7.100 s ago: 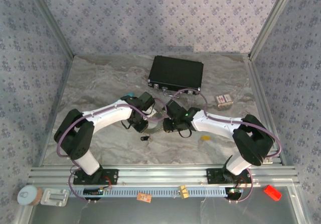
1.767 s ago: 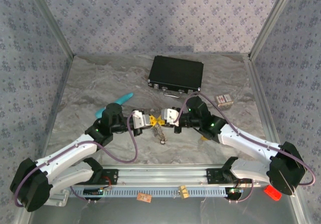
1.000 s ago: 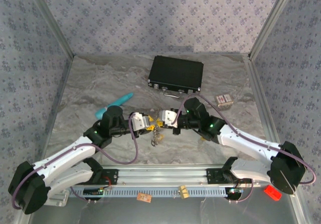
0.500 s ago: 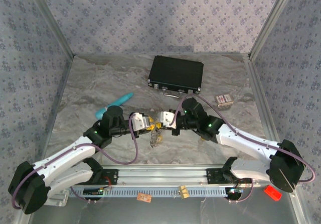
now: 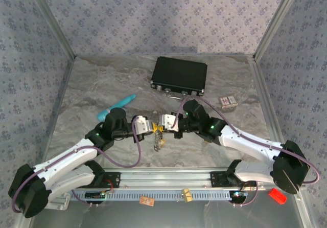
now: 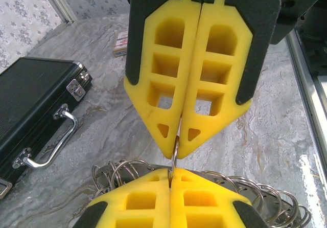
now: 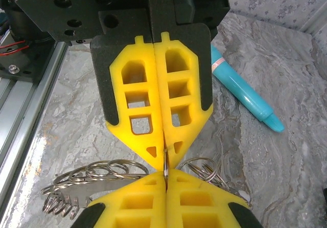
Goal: Put the keys on the keyring
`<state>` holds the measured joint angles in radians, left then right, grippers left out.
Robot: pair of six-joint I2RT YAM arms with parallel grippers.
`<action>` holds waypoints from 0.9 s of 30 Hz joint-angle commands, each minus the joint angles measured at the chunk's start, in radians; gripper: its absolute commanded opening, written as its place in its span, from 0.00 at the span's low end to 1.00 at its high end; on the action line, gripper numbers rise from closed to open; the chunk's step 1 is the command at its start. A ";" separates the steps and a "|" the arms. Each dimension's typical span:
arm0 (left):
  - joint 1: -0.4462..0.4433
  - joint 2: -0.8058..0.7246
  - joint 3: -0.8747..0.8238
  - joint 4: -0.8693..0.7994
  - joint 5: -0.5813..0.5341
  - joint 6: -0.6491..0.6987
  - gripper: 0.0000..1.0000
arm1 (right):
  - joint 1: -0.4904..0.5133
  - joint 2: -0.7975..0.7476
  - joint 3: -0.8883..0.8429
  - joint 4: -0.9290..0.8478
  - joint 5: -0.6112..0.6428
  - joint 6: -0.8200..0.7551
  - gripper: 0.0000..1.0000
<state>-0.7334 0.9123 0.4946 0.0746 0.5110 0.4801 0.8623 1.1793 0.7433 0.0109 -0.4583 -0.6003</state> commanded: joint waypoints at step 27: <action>-0.018 0.007 0.041 -0.007 0.052 0.038 0.00 | 0.005 0.067 0.018 0.010 -0.001 -0.021 0.11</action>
<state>-0.7410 0.9249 0.4946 0.0399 0.5190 0.4931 0.8635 1.2289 0.7433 0.0265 -0.4618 -0.6064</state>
